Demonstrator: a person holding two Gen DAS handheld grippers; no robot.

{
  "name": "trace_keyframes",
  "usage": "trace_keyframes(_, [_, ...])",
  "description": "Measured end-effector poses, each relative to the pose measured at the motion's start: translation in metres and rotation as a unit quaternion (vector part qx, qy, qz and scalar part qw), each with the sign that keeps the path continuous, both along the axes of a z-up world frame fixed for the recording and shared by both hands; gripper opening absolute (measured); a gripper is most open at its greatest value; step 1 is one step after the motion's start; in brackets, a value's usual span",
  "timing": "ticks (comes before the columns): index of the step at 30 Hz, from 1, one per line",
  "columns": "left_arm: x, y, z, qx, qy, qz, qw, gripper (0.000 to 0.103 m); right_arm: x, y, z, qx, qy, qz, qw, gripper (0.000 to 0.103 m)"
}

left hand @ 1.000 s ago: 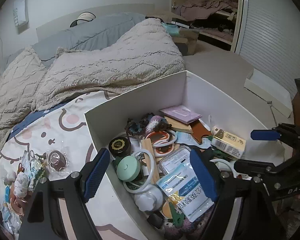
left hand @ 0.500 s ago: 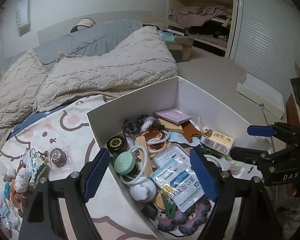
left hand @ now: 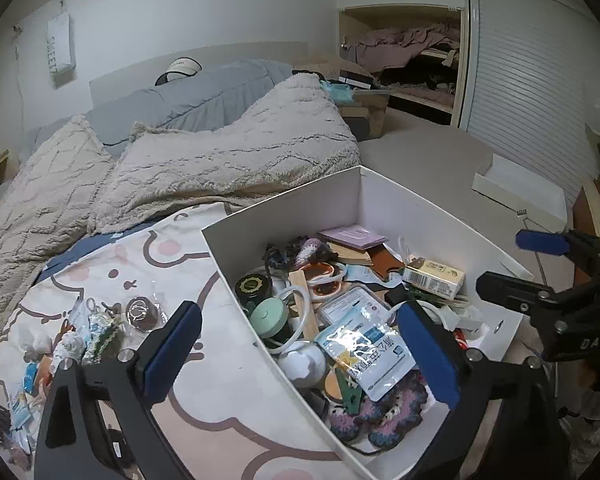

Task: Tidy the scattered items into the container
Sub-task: 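Lift both tools up out of the SHOES box, then withdraw both tools from the box back toward the bed items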

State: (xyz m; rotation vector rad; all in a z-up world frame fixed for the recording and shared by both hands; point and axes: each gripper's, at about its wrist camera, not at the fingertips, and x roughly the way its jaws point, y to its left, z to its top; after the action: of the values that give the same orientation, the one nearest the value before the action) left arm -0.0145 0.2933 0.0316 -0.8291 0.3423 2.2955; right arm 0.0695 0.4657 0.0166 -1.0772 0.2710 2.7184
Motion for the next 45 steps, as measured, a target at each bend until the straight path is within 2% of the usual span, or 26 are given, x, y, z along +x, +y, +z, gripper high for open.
trace_keyframes(7, [0.011,-0.012,0.005,0.008,0.01,-0.001,0.9999,0.103,0.011,-0.011,0.004,0.014,0.031,-0.015,0.999,0.103])
trace_keyframes(29, [0.014,-0.061,0.0,0.03,0.021,0.024,0.999,0.103,0.026,-0.025,-0.009,0.019,0.054,-0.044,0.997,0.103])
trace_keyframes(45, [-0.005,-0.137,0.007,0.044,0.042,0.086,0.9944,0.103,-0.003,-0.076,-0.001,0.024,0.067,-0.006,0.997,0.103])
